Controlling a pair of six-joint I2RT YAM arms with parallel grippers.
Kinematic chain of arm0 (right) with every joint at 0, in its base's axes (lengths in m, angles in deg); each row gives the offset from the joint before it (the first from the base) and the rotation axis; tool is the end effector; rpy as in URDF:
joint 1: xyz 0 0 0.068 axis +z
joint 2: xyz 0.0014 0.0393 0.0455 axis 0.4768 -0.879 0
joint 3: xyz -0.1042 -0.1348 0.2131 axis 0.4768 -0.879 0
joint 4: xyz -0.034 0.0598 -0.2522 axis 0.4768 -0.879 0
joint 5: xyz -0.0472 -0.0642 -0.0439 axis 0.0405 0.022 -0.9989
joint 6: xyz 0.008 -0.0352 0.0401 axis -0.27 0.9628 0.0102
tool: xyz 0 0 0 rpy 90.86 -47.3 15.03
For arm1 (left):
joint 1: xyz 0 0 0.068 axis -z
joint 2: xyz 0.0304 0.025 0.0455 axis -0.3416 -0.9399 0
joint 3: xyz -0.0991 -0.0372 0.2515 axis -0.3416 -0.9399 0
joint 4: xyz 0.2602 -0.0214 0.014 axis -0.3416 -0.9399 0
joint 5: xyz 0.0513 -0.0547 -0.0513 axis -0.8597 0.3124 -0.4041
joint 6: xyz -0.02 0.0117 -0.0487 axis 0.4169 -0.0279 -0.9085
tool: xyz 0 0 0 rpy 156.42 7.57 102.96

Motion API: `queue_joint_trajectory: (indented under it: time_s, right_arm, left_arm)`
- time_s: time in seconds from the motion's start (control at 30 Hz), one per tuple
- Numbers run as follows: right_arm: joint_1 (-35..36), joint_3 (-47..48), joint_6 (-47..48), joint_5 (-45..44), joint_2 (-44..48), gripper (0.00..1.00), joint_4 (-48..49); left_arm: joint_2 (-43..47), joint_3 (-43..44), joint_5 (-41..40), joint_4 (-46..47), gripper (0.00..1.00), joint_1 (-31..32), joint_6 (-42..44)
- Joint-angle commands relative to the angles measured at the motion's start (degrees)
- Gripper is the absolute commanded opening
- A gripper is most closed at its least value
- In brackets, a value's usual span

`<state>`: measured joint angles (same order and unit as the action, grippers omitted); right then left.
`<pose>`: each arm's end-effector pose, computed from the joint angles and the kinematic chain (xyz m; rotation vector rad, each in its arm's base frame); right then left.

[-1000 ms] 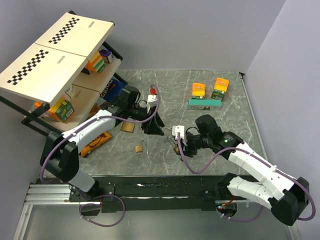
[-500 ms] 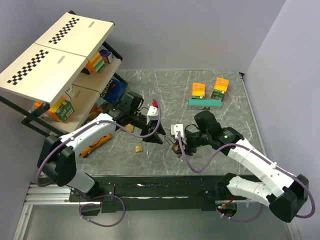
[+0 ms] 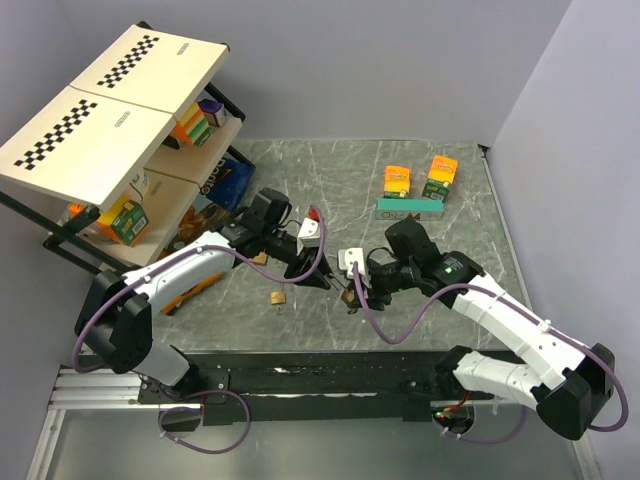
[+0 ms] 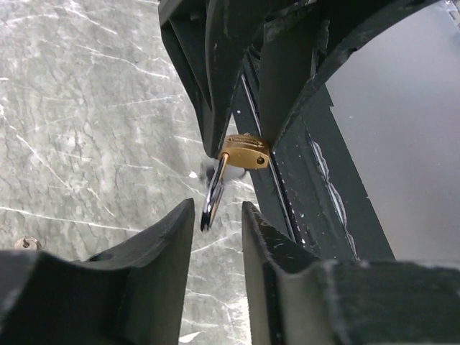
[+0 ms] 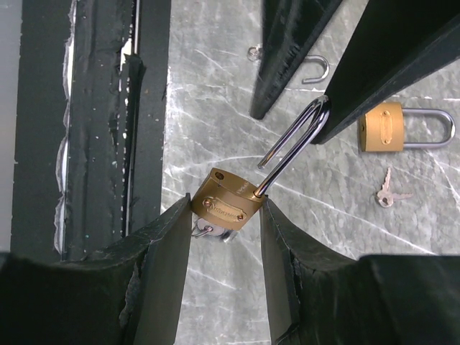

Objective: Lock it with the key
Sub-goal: Lock the lock.

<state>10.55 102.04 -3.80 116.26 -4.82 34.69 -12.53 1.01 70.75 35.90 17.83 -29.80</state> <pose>0.1446 0.1460 0.2968 -1.6991 1.5019 0.7768 0.2272 -0.2168 0.2802 1.5877 1.4249 -1.3659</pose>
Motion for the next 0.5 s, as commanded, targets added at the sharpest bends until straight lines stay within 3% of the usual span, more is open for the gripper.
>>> queue_joint_trajectory:
  time_s: [0.0,0.1,0.2,0.27,0.33,0.4,0.47]
  right_arm:
    - [0.7,3.1,1.0,2.7,-0.1,0.0,1.5]
    - [0.7,3.1,0.8,2.6,-0.2,0.0,1.8]
    - [0.8,3.3,0.0,2.0,-0.3,0.0,2.8]
    - [0.8,3.5,-3.1,0.5,-0.5,0.03,3.7]
    - [0.2,4.3,-5.6,-1.1,-0.3,0.36,3.3]
    - [-2.5,4.8,-7.2,0.5,0.9,0.84,3.5]
    - [-4.9,4.8,-9.1,3.0,2.0,0.99,3.9]
  left_arm:
    - [2.2,0.3,0.4,2.6,0.35,0.6,0.2]
    - [2.4,0.4,0.2,2.8,0.26,0.6,0.1]
    - [2.7,0.3,0.0,3.1,0.01,0.6,-0.6]
    - [2.7,0.6,-0.8,4.2,0.01,0.5,-3.5]
    - [2.6,1.5,0.1,3.1,0.01,-0.5,-4.2]
    - [3.4,1.7,0.9,3.4,0.01,-1.8,-6.1]
    - [4.7,1.8,1.4,3.8,0.01,-3.1,-7.9]
